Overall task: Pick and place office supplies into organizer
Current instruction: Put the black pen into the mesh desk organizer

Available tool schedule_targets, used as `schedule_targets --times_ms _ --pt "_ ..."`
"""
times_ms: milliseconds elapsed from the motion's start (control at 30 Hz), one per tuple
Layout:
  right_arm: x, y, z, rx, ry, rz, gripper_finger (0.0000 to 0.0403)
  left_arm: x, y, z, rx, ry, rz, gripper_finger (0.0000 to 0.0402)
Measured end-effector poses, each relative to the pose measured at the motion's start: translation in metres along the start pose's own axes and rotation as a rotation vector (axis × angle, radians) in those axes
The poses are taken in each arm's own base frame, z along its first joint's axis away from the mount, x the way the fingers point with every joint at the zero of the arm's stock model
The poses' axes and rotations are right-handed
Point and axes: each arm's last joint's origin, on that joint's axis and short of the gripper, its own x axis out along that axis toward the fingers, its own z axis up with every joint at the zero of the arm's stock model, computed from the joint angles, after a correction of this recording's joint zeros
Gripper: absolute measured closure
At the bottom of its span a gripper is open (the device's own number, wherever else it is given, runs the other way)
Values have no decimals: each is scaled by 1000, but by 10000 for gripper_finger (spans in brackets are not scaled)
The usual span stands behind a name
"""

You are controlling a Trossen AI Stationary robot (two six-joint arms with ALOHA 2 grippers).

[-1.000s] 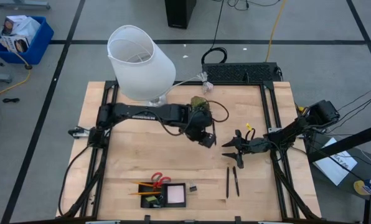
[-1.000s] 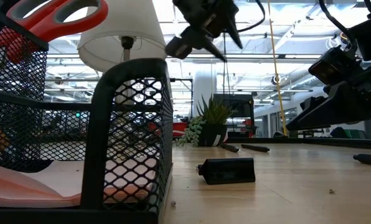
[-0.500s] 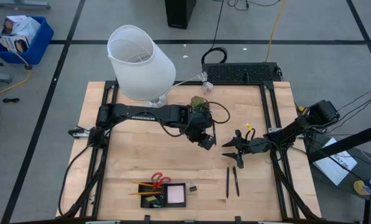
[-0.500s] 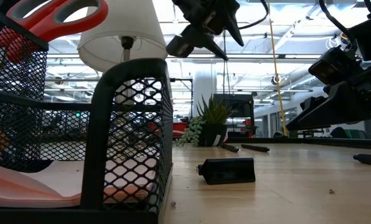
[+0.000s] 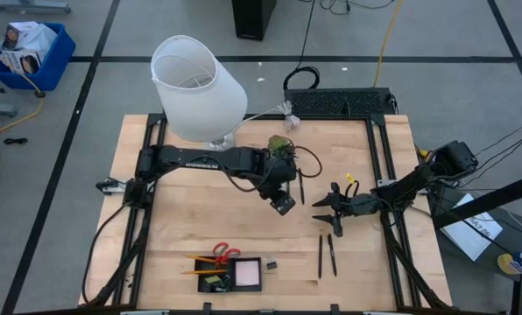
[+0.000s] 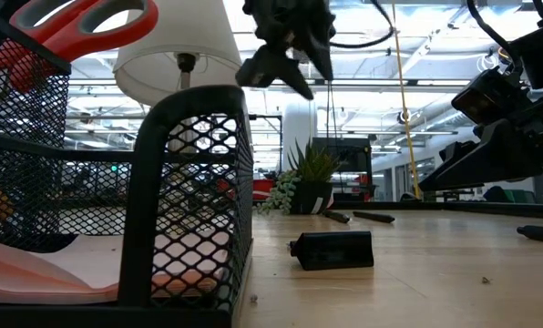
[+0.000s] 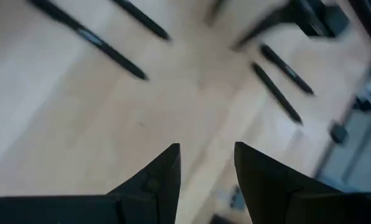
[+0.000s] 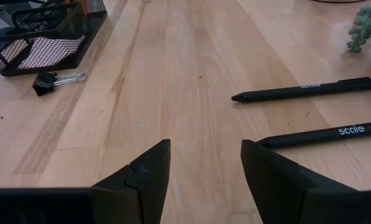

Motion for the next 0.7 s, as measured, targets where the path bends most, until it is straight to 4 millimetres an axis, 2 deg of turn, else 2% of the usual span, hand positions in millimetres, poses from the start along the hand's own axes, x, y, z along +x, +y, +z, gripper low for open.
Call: schedule_targets --times_ms 300,533,700 --pt "0 0 0 0 0 0 211 -6 24 23 -269 -132 83 250" --pt "0 0 0 0 0 0 211 -7 15 37 -274 -257 -50 250" --pt "0 0 0 0 0 0 211 -8 14 38 -272 -270 -63 250"
